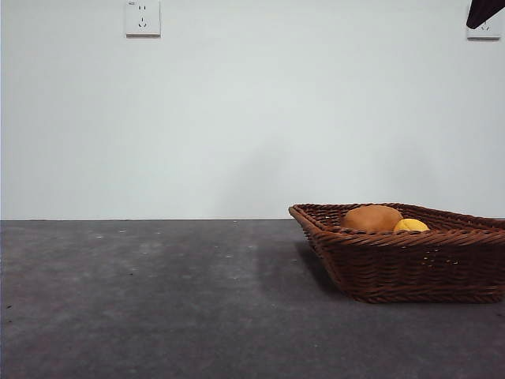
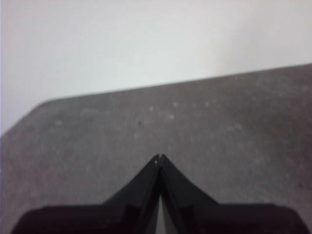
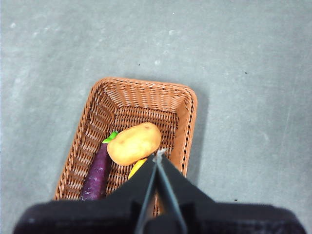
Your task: Help me put the vegetables on the table into the basket
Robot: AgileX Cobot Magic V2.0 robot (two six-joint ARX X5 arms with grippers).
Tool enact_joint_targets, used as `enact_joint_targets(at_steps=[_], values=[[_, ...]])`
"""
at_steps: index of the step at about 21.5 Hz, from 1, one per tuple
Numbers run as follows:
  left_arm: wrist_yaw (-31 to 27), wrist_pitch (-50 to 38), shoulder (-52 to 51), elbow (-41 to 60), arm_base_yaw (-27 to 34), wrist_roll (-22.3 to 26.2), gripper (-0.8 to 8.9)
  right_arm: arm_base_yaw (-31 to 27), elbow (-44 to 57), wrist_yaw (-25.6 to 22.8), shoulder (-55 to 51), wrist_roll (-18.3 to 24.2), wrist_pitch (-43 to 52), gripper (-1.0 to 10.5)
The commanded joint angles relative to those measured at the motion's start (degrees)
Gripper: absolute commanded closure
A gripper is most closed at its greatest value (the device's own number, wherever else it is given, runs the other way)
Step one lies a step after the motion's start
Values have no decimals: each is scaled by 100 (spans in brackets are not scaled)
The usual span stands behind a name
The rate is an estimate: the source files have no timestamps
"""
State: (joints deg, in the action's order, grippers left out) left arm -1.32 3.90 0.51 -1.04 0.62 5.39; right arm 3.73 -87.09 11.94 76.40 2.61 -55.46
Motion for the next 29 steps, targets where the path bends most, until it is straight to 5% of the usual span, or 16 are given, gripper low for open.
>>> enact_joint_targets(at_steps=[1, 22, 26, 29], values=[[-17, 234, -28, 61, 76, -87, 817, 4, 15, -9, 26, 7, 33, 946], [284, 566, 63, 59, 98, -223, 817, 0, 15, -52, 15, 179, 17, 946], [286, 568, 66, 59, 98, -223, 817, 9, 17, -968, -612, 337, -24, 946], [286, 566, 74, 59, 98, -223, 817, 7, 140, -780, -1458, 146, 328, 946]])
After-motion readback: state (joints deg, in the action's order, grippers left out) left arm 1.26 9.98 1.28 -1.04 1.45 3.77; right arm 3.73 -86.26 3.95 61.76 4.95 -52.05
